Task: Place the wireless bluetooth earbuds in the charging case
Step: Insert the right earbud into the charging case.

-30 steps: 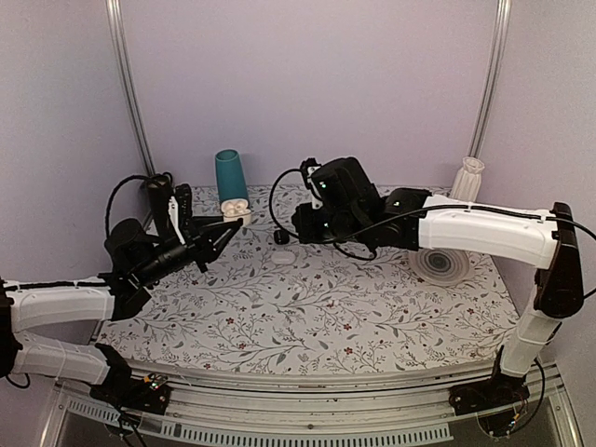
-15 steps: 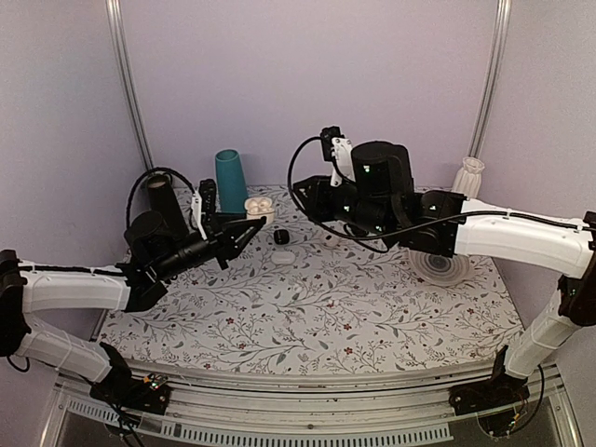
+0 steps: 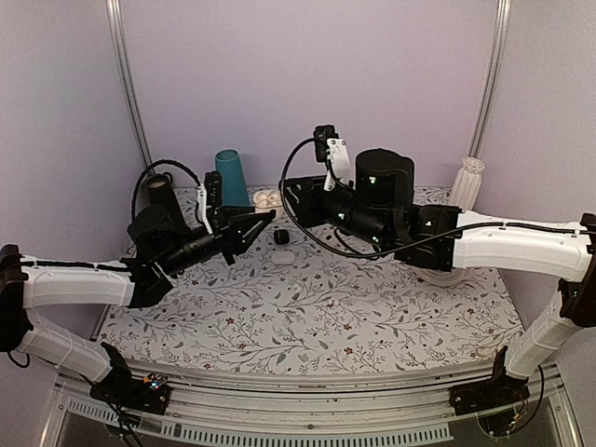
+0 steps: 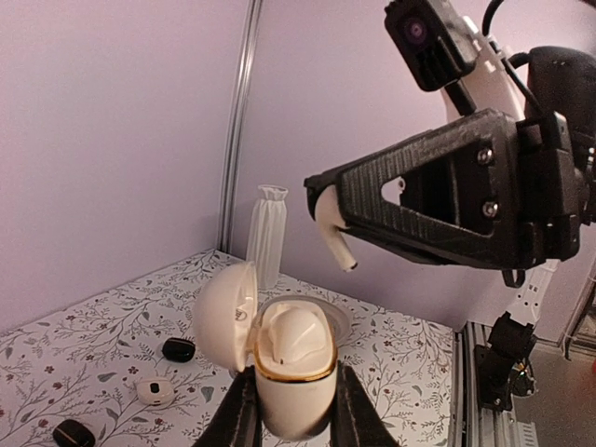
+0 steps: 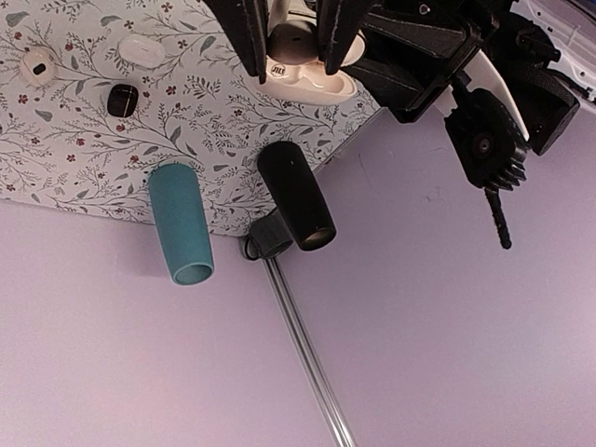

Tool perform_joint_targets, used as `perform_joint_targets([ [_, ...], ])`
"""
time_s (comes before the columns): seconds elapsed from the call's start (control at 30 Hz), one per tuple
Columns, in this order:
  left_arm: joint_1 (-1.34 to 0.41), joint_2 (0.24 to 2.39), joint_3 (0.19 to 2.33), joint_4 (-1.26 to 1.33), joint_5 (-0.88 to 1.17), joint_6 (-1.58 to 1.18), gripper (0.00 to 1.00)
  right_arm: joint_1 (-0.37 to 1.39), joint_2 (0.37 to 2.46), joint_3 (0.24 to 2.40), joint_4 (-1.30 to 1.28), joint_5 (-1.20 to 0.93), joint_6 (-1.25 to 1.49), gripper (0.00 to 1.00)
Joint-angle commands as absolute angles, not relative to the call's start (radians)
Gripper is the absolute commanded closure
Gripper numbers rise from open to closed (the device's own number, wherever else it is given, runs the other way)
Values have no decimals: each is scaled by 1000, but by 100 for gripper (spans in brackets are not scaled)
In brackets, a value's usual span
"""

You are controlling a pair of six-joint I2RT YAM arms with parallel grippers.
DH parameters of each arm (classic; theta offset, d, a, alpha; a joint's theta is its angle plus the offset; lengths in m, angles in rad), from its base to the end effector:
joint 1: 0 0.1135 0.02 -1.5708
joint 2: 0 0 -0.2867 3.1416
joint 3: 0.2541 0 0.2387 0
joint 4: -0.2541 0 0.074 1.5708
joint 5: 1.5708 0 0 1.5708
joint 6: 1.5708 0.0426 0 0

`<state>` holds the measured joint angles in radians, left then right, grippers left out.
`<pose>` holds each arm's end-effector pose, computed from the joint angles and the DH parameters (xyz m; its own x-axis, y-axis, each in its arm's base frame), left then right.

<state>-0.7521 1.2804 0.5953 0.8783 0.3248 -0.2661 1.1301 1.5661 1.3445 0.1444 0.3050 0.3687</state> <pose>0.1857 -0.1924 0.3104 -0.0951 -0.2523 -0.9630 0.8822 0.4268 -0.1990 0.1701 0.3306 0.3991 -0.2956 0.1792 -0.9384 -0.6737 0.6573 0.3377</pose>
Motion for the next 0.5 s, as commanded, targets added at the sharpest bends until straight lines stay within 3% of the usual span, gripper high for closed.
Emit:
perform_joint_targets([
  [0.0, -775, 1285, 633, 903, 351, -272, 100, 1140, 1564, 1330, 224, 305, 343, 84],
  [0.47, -789, 1278, 650, 890, 367, -276, 100, 1149, 1586, 1326, 242, 290, 334, 84],
])
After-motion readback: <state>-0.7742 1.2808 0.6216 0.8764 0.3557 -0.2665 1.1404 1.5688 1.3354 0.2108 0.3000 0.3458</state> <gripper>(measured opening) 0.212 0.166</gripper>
